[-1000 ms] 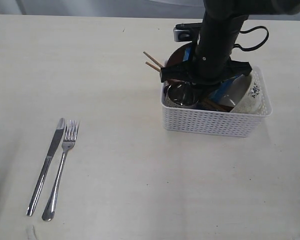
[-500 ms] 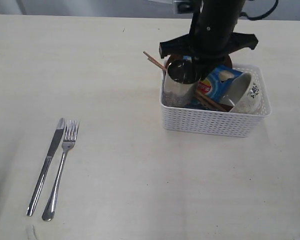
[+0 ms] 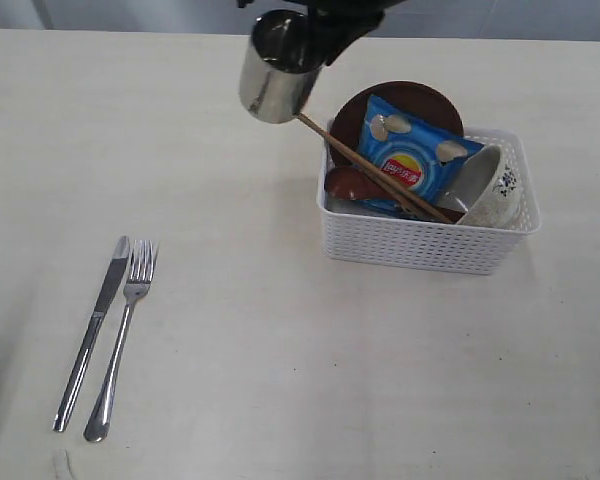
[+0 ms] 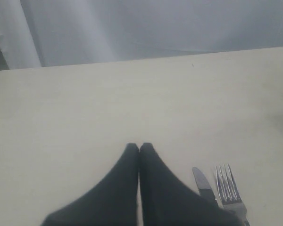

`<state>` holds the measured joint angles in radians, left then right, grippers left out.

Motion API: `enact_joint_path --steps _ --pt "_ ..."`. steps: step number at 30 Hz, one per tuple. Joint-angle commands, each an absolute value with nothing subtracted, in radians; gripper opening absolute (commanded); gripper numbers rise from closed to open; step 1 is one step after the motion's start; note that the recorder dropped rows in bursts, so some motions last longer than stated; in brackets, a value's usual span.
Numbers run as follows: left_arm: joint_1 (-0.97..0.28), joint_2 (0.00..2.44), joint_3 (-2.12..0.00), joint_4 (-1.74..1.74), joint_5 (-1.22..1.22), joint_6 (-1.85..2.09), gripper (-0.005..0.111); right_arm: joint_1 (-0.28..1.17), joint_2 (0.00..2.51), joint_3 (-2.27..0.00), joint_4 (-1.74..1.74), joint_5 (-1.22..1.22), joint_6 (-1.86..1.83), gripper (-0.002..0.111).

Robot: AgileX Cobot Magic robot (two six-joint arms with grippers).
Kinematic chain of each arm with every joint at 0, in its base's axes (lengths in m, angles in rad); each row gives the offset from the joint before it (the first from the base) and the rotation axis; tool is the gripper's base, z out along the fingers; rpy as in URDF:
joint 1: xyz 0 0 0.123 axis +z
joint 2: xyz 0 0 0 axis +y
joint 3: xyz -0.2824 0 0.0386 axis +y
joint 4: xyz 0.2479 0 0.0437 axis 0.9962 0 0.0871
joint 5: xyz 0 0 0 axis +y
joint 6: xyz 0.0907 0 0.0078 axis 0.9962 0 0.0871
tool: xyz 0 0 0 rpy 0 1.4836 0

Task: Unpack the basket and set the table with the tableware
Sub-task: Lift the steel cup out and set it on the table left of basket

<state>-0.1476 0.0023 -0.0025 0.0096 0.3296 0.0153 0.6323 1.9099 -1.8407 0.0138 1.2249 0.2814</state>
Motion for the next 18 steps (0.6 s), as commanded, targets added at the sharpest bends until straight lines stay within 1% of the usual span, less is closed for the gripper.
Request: enact_joint_path --steps 1,5,11,14,18 --pt "-0.153 0.0 0.0 0.007 0.321 0.011 0.0 0.69 2.049 -1.981 0.025 1.221 0.271 0.0" --pt "-0.153 0.0 0.0 0.007 0.321 0.011 0.0 0.739 2.185 -2.12 0.025 1.221 0.271 0.0" --pt "-0.153 0.0 0.0 0.007 0.321 0.011 0.0 0.748 2.374 -2.304 0.051 1.221 0.298 0.0" --pt "-0.153 0.0 0.0 0.007 0.321 0.011 0.0 0.75 2.436 -2.347 0.085 1.221 0.293 0.0" --pt "-0.153 0.0 0.0 0.007 0.321 0.011 0.0 0.751 2.483 -2.349 0.089 1.221 0.291 0.0"
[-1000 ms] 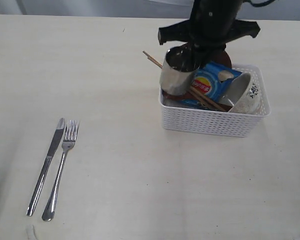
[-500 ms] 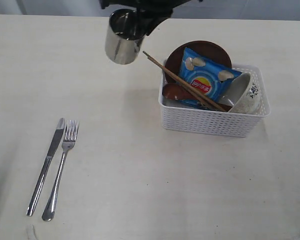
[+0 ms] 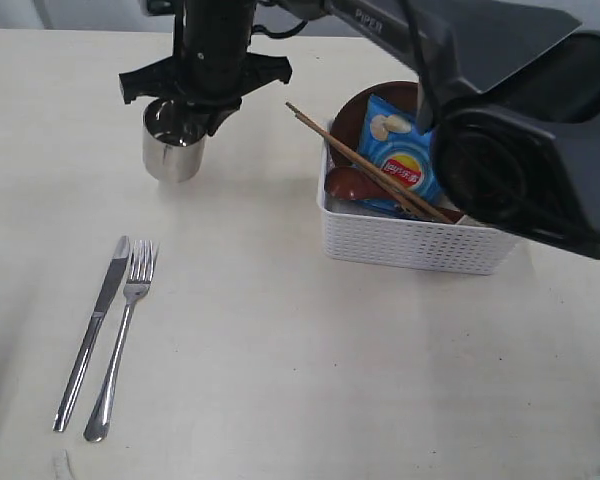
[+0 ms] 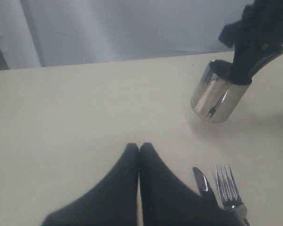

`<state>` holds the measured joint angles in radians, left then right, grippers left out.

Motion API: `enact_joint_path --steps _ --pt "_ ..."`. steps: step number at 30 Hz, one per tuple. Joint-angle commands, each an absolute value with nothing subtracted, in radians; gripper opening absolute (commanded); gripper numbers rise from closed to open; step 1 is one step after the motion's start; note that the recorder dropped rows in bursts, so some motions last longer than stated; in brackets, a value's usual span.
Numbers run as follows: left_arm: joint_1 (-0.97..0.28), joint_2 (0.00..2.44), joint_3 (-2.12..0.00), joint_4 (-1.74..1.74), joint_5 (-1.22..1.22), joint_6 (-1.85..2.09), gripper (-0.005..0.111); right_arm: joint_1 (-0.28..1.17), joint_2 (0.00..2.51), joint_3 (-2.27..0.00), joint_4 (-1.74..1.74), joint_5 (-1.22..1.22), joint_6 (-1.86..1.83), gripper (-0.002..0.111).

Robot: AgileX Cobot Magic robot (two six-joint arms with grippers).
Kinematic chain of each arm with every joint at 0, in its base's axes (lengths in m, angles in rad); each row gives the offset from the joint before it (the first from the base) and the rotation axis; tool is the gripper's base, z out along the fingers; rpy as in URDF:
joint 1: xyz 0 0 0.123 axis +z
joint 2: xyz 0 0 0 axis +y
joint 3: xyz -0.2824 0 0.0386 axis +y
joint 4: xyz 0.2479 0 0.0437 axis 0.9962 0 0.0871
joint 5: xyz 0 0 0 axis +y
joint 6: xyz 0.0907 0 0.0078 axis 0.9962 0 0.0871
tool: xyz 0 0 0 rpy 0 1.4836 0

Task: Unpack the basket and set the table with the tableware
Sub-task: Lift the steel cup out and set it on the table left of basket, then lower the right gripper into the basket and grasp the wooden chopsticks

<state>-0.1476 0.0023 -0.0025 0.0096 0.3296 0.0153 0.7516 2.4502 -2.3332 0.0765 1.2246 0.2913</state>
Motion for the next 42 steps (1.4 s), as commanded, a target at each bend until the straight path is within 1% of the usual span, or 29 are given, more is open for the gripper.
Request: enact_joint_path --steps 1,14,15,17,21,22,23,29,37,41,42 --pt "-0.153 0.0 0.0 0.007 0.321 0.011 0.0 0.751 2.491 -2.349 0.089 1.221 0.291 0.0" --pt "-0.153 0.0 0.0 0.007 0.321 0.011 0.0 0.761 2.506 -2.349 0.11 1.221 0.26 0.0" --pt "-0.153 0.0 0.0 0.007 0.321 0.011 0.0 0.761 2.506 -2.349 0.11 1.221 0.26 0.003" --pt "-0.153 0.0 0.0 0.007 0.321 0.011 0.0 0.761 2.506 -2.349 0.11 1.221 0.26 0.011" --pt "-0.153 0.0 0.0 0.007 0.321 0.011 0.0 0.761 2.504 -2.349 0.11 1.221 0.26 0.038" --pt "-0.153 0.0 0.0 0.007 0.321 0.011 0.0 0.761 2.502 -2.349 0.11 1.221 0.26 0.041" --pt "-0.153 0.0 0.0 0.007 0.321 0.011 0.0 0.761 2.499 -2.349 0.11 1.221 0.26 0.043" --pt "-0.153 0.0 0.0 0.007 0.321 0.011 0.0 0.759 2.463 -2.354 0.093 1.221 0.26 0.042" --pt "-0.153 0.0 0.0 0.007 0.321 0.011 0.0 0.759 2.421 -2.435 0.064 1.221 0.252 0.042" --pt "-0.153 0.0 0.0 0.007 0.321 0.011 0.0 0.759 2.328 -2.41 0.054 1.221 0.208 0.042" --pt "-0.153 0.0 0.0 0.007 0.321 0.011 0.0 0.759 2.269 -2.362 0.042 1.221 0.193 0.042"
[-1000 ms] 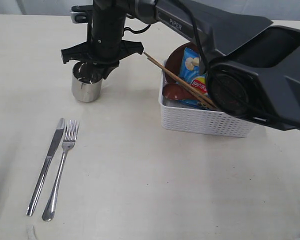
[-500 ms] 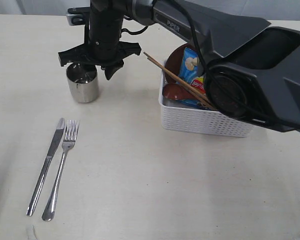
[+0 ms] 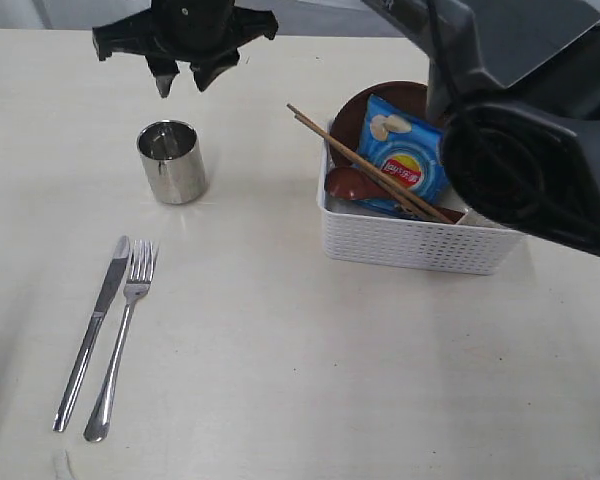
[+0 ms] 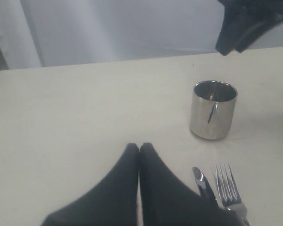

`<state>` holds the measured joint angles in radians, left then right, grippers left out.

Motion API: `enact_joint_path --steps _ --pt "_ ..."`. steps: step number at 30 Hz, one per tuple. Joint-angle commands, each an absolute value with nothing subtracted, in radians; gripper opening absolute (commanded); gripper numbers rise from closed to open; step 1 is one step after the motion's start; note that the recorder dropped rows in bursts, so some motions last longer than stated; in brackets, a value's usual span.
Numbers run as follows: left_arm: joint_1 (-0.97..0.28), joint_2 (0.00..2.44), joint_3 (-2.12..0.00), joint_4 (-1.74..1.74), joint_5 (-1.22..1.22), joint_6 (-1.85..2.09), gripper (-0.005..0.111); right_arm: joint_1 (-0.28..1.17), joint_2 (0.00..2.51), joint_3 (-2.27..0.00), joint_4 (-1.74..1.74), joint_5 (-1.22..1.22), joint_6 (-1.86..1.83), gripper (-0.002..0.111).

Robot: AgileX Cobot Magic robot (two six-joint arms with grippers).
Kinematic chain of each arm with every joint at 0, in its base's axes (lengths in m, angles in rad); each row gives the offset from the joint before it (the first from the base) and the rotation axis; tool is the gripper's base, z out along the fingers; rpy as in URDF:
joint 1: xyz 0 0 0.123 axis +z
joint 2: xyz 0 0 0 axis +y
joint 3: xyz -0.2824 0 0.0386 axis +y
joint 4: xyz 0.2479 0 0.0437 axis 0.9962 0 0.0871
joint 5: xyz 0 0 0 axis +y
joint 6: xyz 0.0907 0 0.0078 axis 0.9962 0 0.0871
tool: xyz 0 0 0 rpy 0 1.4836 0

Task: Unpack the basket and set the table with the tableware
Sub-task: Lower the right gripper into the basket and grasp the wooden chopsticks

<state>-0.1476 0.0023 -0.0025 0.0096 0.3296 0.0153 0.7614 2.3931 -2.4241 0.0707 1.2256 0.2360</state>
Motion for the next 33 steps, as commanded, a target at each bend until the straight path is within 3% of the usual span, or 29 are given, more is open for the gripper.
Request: enact_joint_path --steps 1,8,13,33 --pt "-0.153 0.0 0.0 0.007 0.321 0.011 0.0 0.759 2.238 -2.327 0.038 1.221 0.193 0.042" --pt "-0.153 0.0 0.0 0.007 0.321 0.011 0.0 0.635 1.883 -1.774 -0.036 1.221 0.127 0.037" --pt "-0.153 0.0 0.0 0.007 0.321 0.011 0.0 0.563 1.825 -1.538 -0.054 1.221 -0.046 0.037" --pt "-0.153 0.0 0.0 0.007 0.321 0.011 0.0 0.561 1.963 -1.498 0.0 1.069 -0.202 0.037"
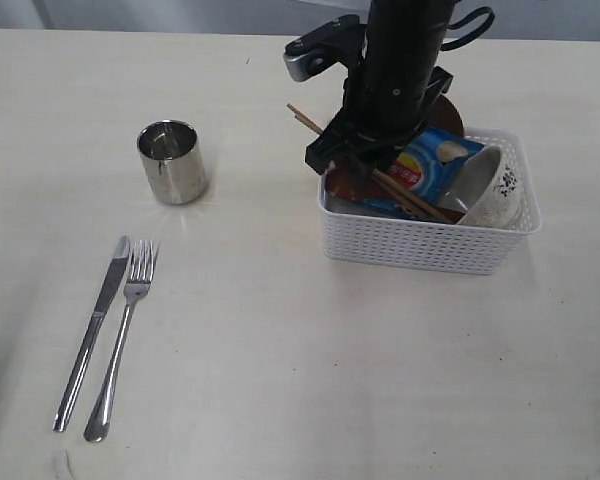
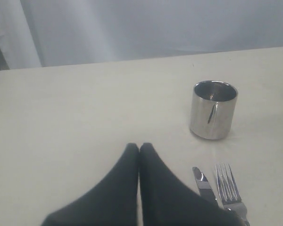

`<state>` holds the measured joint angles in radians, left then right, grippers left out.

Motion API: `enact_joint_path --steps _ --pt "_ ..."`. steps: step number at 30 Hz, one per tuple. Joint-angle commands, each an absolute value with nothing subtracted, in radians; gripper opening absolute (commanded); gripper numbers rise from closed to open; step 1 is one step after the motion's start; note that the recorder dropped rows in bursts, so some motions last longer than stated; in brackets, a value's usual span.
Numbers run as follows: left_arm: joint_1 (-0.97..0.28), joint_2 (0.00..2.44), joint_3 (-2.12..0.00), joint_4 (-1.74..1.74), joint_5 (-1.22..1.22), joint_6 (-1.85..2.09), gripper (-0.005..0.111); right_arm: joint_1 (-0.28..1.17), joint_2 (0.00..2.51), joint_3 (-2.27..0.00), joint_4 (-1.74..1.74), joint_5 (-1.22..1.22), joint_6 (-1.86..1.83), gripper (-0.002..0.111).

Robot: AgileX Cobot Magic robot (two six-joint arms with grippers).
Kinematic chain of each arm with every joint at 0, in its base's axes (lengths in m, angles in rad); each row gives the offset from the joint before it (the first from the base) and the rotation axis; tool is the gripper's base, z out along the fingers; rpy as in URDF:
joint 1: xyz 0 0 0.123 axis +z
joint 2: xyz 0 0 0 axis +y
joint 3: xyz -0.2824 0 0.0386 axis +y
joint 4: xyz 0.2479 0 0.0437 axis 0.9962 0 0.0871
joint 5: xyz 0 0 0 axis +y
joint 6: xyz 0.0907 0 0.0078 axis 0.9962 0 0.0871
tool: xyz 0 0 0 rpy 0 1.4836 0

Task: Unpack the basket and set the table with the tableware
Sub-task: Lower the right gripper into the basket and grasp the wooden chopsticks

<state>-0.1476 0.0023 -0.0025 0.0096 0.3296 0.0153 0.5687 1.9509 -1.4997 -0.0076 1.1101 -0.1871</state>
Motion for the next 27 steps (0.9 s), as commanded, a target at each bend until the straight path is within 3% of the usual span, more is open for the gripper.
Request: enact_joint_path --steps 1,27 --pt "-0.153 0.0 0.0 0.007 0.321 0.011 0.0 0.561 1.968 -1.498 0.0 1.071 -0.202 0.037" --pt "-0.153 0.0 0.0 0.007 0.321 0.011 0.0 0.561 2.029 -1.498 -0.104 1.046 -0.15 0.037"
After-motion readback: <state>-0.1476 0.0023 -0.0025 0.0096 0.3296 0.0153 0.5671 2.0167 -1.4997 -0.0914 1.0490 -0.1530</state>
